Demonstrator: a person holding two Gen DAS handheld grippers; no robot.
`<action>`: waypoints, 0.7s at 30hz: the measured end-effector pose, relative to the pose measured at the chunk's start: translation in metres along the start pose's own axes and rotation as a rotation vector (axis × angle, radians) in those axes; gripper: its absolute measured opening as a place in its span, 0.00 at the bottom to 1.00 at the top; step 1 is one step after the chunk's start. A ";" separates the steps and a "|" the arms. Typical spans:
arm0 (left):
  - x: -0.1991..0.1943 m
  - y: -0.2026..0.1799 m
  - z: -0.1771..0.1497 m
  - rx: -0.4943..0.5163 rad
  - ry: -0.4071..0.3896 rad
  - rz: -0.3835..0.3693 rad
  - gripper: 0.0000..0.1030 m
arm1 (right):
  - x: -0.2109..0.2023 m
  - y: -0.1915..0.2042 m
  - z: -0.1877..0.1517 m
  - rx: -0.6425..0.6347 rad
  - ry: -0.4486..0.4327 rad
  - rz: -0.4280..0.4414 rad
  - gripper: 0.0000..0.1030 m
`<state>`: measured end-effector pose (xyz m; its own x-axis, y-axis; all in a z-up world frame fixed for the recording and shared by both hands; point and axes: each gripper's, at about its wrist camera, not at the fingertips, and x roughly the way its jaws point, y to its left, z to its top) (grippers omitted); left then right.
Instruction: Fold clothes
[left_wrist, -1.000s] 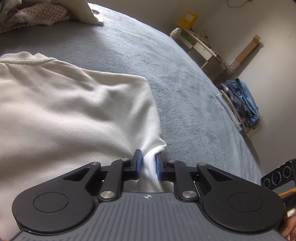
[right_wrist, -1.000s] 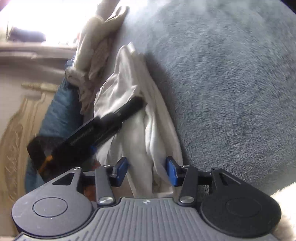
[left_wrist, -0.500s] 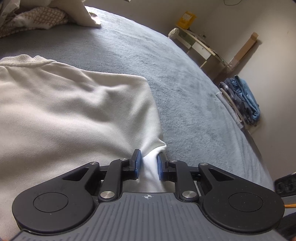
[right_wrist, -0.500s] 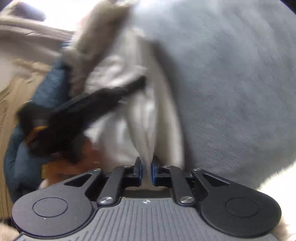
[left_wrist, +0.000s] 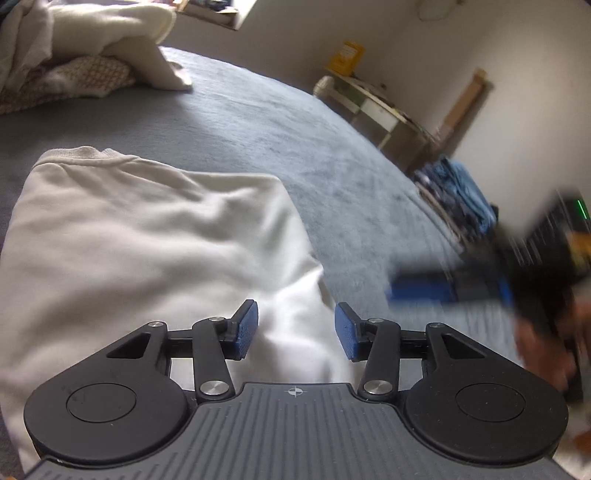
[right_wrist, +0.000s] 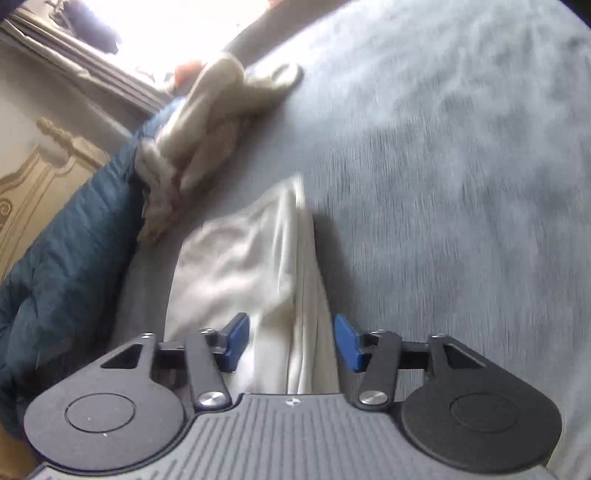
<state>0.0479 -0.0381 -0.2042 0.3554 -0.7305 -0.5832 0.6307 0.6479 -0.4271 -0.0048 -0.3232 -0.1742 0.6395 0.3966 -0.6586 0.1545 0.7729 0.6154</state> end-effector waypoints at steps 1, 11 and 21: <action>0.001 -0.007 -0.005 0.045 0.009 0.006 0.44 | 0.011 -0.001 0.012 -0.009 -0.026 0.002 0.60; 0.010 -0.029 -0.037 0.223 -0.030 0.077 0.48 | 0.117 0.011 0.059 -0.155 -0.122 -0.004 0.11; 0.009 -0.022 -0.038 0.208 -0.048 0.028 0.53 | 0.112 -0.019 0.061 -0.037 -0.172 0.001 0.38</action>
<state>0.0115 -0.0508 -0.2264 0.4042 -0.7252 -0.5574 0.7469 0.6135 -0.2566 0.1099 -0.3241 -0.2330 0.7596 0.3094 -0.5721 0.1275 0.7916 0.5976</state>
